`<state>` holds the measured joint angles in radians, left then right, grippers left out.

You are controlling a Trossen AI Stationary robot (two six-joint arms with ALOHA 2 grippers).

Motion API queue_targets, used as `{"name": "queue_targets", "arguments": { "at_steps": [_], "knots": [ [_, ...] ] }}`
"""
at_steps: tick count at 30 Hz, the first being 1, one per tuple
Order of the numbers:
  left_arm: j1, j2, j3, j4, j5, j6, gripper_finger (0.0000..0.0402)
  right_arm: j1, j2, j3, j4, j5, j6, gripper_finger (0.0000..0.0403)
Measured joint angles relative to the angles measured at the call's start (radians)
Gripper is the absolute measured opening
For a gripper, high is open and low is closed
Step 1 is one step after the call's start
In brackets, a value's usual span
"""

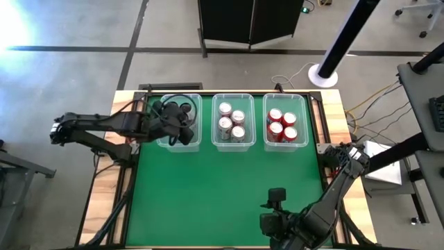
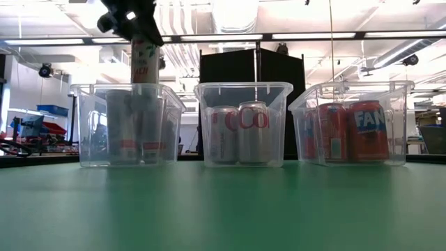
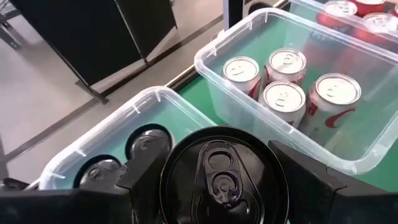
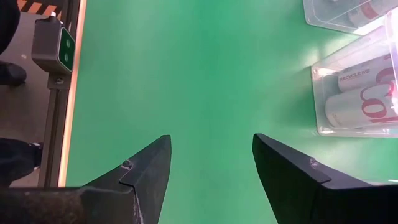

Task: Sort soda cans
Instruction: Put the white soda can into the left transparent bin

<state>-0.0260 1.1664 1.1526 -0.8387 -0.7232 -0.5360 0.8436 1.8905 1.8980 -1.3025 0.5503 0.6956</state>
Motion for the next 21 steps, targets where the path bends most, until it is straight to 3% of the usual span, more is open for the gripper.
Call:
{"name": "queue_targets", "arguments": {
  "at_steps": [21],
  "knots": [
    [0.107,0.016,-0.225,0.231,0.053,-0.047,0.0232,0.000,0.000,-0.005,0.006,-0.001,0.003,0.0219]
  ]
}}
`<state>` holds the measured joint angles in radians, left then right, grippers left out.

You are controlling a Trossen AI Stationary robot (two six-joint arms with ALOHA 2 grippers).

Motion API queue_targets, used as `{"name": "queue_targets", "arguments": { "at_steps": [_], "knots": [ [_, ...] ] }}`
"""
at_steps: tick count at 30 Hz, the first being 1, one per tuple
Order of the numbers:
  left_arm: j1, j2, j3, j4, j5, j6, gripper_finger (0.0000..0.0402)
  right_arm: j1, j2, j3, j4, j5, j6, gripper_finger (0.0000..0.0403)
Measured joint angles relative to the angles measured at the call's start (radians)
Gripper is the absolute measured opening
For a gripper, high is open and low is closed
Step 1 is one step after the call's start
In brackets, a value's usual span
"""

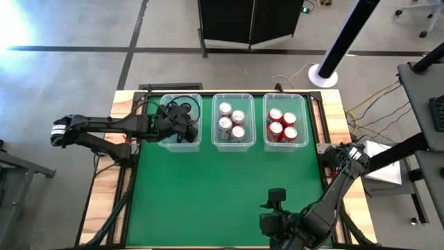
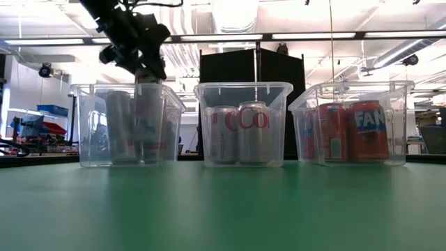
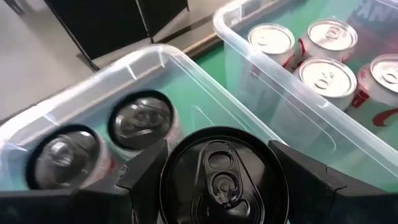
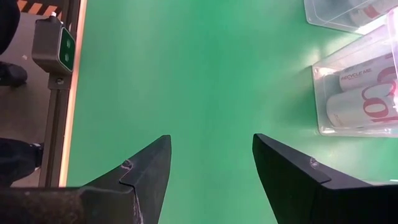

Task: Sort soda cans
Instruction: Put the white soda can into the left transparent bin

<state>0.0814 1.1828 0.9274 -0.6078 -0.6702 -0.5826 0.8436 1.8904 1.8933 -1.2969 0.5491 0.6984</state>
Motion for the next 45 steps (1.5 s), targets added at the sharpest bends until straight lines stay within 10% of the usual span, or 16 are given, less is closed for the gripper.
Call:
{"name": "queue_targets", "arguments": {
  "at_steps": [24,35,45],
  "knots": [
    [0.049,0.099,-0.073,0.091,0.056,-0.136,0.0232,0.000,0.000,-0.038,0.015,-0.007,-0.001,0.0219],
    [0.050,0.110,-0.075,0.085,0.054,-0.126,0.0358,0.000,0.000,-0.034,0.024,-0.010,-0.018,0.0219],
    [0.045,0.103,-0.024,0.065,0.064,-0.110,0.0376,0.000,-0.001,-0.017,0.023,-0.009,-0.032,0.0219]
  ]
}}
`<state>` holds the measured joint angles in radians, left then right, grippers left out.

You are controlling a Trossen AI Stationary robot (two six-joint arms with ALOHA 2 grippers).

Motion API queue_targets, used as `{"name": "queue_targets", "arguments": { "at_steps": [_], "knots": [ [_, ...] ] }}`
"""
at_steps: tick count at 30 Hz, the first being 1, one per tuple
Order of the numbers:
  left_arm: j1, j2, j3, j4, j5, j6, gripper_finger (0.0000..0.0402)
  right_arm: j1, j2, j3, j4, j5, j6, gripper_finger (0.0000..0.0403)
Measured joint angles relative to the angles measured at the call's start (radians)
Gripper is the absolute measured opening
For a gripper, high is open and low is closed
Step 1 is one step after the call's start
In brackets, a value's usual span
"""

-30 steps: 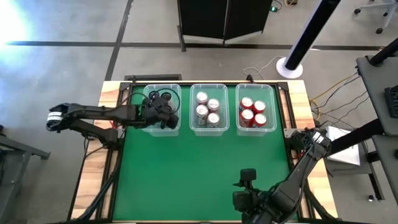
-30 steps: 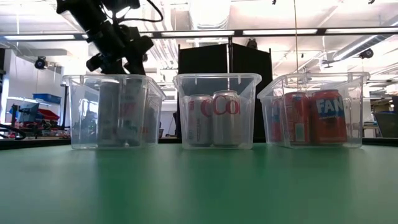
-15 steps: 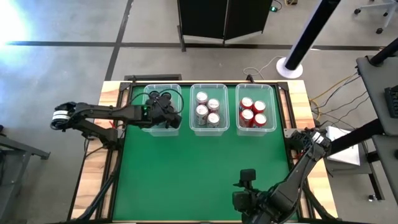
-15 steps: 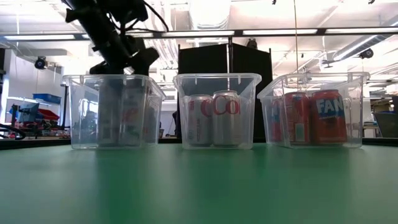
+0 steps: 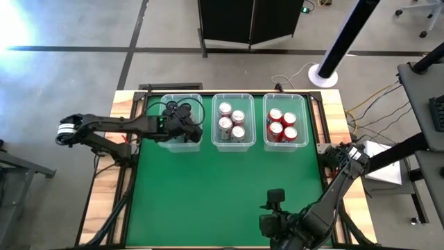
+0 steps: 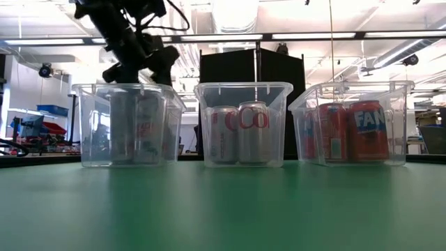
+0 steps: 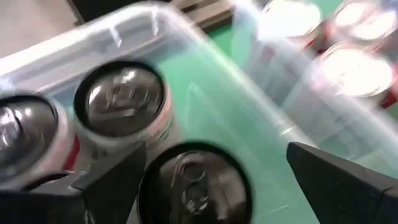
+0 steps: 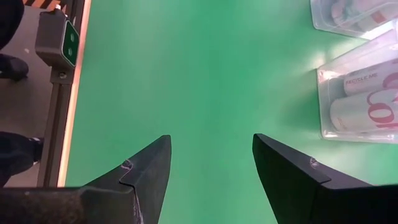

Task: Sort soda cans
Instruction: Put the white soda can into the left transparent bin, then adjust the left transparent bin

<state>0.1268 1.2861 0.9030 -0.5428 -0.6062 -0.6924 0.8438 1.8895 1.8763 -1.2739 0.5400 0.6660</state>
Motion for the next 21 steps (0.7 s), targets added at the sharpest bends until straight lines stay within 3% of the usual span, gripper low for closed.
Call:
{"name": "queue_targets", "arguments": {
  "at_steps": [9,15,21],
  "knots": [
    [-0.064,-0.011,0.137,-0.036,0.028,0.087,0.0377,0.000,-0.005,0.000,0.001,0.017,-0.079,0.0219],
    [-0.216,-0.062,0.201,-0.126,-0.057,0.101,0.0370,-0.037,-0.006,-0.010,0.044,0.047,-0.155,0.0219],
    [-0.406,-0.132,0.151,-0.223,-0.161,-0.019,0.0349,-0.103,-0.006,-0.040,0.167,0.046,-0.280,0.0219]
  ]
}}
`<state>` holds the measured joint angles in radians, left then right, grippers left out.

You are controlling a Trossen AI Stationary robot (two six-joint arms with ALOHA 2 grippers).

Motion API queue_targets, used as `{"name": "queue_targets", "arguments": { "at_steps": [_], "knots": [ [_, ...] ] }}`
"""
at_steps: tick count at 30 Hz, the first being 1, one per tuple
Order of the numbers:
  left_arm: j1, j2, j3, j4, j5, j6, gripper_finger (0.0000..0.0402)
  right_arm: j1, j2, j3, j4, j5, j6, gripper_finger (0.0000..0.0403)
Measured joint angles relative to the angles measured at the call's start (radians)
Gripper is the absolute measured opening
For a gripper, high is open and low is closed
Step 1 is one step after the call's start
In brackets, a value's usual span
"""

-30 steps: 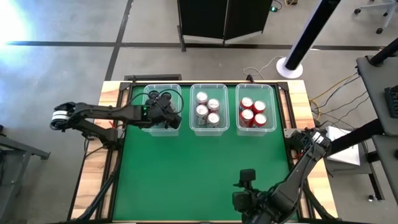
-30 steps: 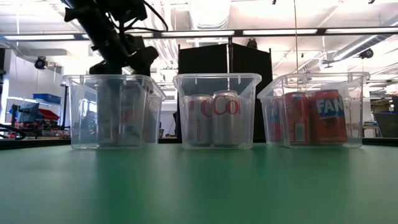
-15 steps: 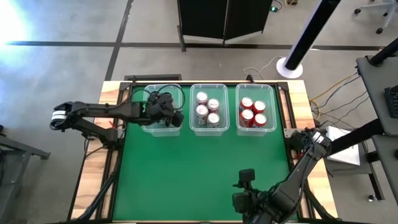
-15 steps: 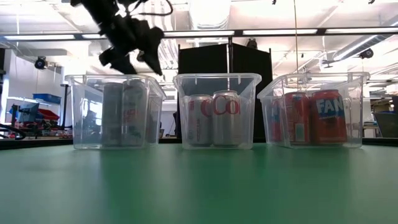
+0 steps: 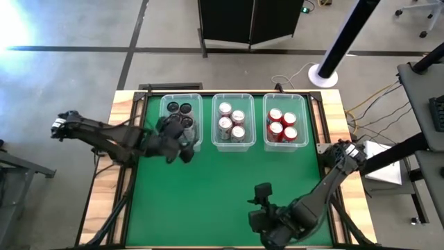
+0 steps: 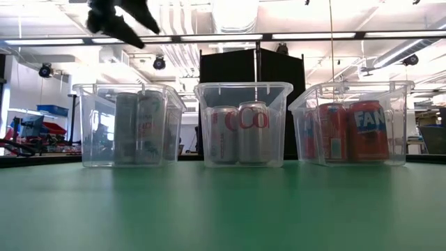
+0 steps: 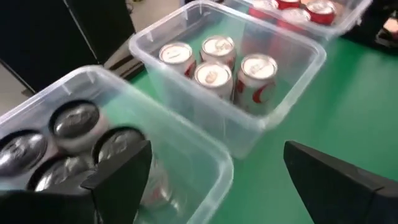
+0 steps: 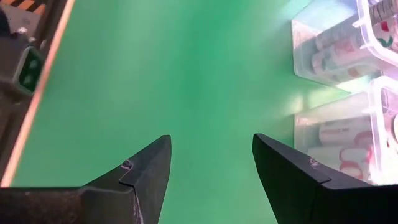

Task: Sort soda cans
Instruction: Adjust the left transparent bin

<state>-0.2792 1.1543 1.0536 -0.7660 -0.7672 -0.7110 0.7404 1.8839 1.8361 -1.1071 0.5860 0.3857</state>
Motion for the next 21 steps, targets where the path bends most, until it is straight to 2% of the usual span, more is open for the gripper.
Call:
{"name": "queue_targets", "arguments": {
  "at_steps": [4,6,13,16,21],
  "knots": [
    [-0.066,-0.039,-0.036,-0.166,-0.103,-0.150,0.0342,-0.061,0.000,-0.006,0.046,-0.018,-0.050,0.0219],
    [-0.064,-0.059,-0.050,-0.248,-0.112,-0.223,0.0341,-0.090,0.000,-0.006,0.050,-0.018,-0.054,0.0219],
    [-0.058,-0.081,-0.058,-0.385,-0.071,-0.286,0.0340,-0.175,-0.017,-0.007,-0.018,-0.037,-0.081,0.0219],
    [-0.058,-0.081,-0.059,-0.428,-0.025,-0.298,0.0340,-0.213,-0.062,-0.008,-0.073,-0.033,-0.051,0.0219],
    [-0.058,-0.079,-0.064,-0.504,-0.009,-0.355,0.0340,-0.243,-0.154,-0.030,-0.055,0.014,-0.090,0.0219]
  ]
}}
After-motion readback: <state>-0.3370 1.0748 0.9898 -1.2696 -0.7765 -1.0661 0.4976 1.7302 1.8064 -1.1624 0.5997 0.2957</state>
